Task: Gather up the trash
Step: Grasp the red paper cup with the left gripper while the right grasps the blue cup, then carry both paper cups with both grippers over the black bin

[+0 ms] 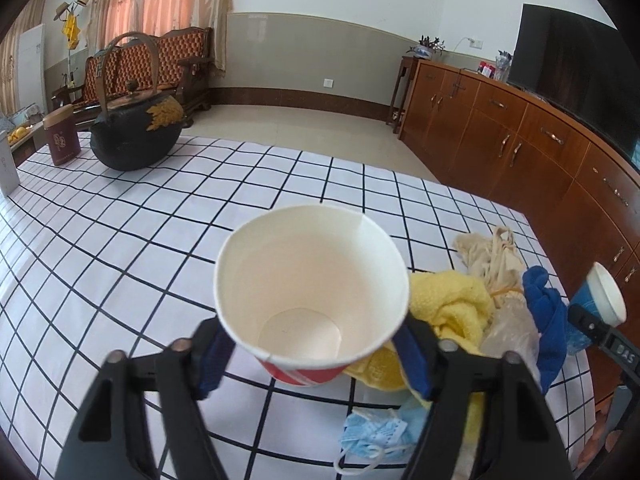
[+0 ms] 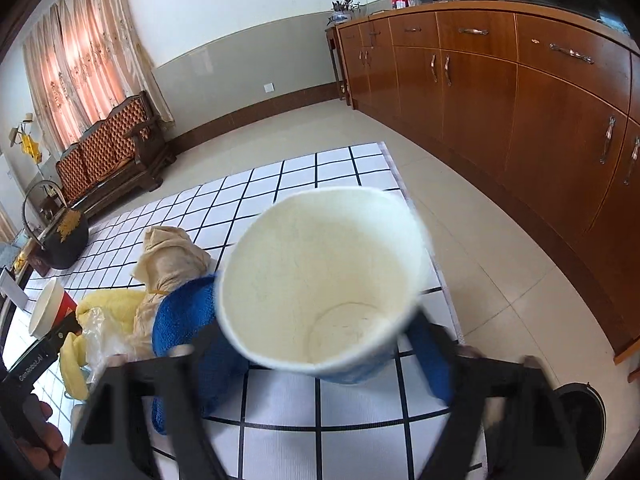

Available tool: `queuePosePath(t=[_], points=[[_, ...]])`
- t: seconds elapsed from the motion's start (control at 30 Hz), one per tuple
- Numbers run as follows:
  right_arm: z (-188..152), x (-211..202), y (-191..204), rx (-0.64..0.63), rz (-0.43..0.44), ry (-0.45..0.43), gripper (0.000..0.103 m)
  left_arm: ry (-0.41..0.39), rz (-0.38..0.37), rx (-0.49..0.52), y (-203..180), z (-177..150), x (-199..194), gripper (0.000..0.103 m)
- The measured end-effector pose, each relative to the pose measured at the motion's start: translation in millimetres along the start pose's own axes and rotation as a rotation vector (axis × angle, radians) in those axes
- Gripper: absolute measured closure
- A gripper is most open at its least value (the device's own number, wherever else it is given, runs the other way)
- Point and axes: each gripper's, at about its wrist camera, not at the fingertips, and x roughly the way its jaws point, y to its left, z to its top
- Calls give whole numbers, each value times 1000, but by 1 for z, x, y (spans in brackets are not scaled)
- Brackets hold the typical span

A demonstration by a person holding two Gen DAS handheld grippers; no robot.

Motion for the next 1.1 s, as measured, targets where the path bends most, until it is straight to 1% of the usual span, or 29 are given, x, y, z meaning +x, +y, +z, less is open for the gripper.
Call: queuePosePath(t=[0.13,0.23,0.37,0.57,0.77,0.87,1.1], points=[[-2,-2,-2,4,7,-9,40,-5,9,0,-1,-1,-2,43],[-2,-8,-1,-1,13,-22,41,-22,-4,-15,3,0,-5,45],[-3,-23,1,-13,29,-52,41,-75,-17,-28,5,3,-21,46],[-11,-49,4,-39,46,-72,41,-111,-55,-2,0,2,-45,46],[-26,-78,-7,-41,62,-69,41,-122,-99,42,-16,-8,-72,46],[-37,-97,-16,-35,81,-68,41,-123,-127,79,-30,-19,-89,46],[-60,-139,-38,-35,76,-85,41,-103,-197,140,-66,-39,-115,46]])
